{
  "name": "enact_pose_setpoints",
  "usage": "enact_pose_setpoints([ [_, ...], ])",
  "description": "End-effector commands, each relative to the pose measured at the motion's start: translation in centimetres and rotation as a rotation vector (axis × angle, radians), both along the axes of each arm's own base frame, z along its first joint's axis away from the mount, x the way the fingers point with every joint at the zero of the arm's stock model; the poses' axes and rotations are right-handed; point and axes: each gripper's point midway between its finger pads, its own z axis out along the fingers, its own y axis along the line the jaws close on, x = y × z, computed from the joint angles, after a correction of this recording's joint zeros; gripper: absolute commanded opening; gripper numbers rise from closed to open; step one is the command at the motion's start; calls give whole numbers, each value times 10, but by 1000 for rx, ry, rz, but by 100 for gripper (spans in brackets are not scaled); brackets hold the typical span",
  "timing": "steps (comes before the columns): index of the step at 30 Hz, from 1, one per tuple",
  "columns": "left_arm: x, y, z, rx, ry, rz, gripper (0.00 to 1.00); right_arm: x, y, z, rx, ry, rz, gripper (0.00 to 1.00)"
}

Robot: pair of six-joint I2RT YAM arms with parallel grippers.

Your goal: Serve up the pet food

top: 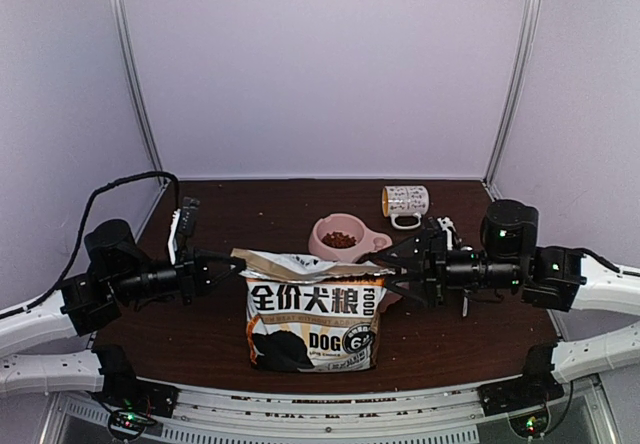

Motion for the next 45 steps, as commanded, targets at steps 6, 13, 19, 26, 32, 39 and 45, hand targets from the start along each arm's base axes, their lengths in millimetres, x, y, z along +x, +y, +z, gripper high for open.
enact_pose_setpoints([
  [6, 2, 2, 40, -70, -127, 4, 0, 2, 26, 0, 45, 37, 57, 50],
  [13, -1, 6, 42, -102, -172, 12, 0, 7, 21, -18, 53, 77, 8, 10],
  [19, 7, 11, 26, -95, -138, 66, 0, 20, 11, -13, 51, -167, -39, 0],
  [26, 17, 24, 17, -180, -91, 163, 0, 27, -19, -5, 134, -406, -164, 0],
  [32, 18, 24, 10, -175, -62, 170, 0, 25, -31, 4, 181, -510, -198, 0],
  [39, 16, 16, 14, 9, -48, 122, 6, 13, -18, 25, 156, -632, -90, 0],
  [45, 18, 29, 26, 186, -72, 167, 42, 5, -12, 36, 178, -672, -37, 0],
])
